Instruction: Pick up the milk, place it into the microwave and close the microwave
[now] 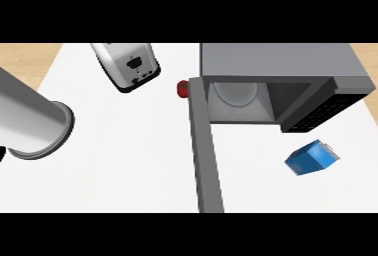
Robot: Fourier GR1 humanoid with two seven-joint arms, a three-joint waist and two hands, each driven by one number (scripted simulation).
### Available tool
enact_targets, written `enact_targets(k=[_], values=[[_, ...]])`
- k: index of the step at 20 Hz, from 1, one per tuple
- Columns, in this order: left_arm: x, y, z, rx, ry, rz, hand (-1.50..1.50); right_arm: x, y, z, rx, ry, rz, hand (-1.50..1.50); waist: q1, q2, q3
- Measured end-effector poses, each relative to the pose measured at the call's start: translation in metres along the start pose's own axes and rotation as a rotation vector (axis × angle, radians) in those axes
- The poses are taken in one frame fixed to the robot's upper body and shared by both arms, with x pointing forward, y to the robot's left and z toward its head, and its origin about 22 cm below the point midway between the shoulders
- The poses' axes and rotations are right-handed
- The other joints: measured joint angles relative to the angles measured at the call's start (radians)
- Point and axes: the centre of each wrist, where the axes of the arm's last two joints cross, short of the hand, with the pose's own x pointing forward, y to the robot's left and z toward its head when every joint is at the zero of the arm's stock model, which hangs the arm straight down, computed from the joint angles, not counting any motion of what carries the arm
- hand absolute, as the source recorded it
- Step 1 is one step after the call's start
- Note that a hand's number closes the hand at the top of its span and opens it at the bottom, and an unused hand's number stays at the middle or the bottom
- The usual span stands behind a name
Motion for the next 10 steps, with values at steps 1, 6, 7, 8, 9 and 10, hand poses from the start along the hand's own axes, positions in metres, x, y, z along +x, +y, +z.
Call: enact_targets(k=[1,6,7,8,9,10], values=[[-0.001,0.004,0.004,0.002,0.006,-0.008,-1.5,-0.005,-0.001,0.0,-0.002,0.004,0.004,-1.5,0.001,0.0,0.0],[0.0,0.012,0.018,0.013,0.035,-0.018,-1.5,-0.03,0.0,0.003,-0.034,0.049,0.028,-1.5,0.005,0.001,0.0],[0.001,0.016,0.019,0.012,0.037,-0.032,-1.5,-0.037,0.001,0.004,-0.05,0.063,0.033,-1.5,0.007,0.001,0.0],[0.001,0.017,0.021,0.013,0.041,-0.033,-1.5,-0.043,-0.002,0.004,-0.064,0.075,0.038,-1.5,0.009,0.001,0.001],[0.0,0.016,0.024,0.012,0.042,-0.026,-1.5,-0.049,-0.004,0.008,-0.078,0.085,0.044,-1.5,0.009,0.001,0.001],[-0.001,0.016,0.026,0.013,0.046,-0.022,-1.5,-0.056,-0.005,0.009,-0.089,0.097,0.054,-1.5,0.01,0.001,0.001]])
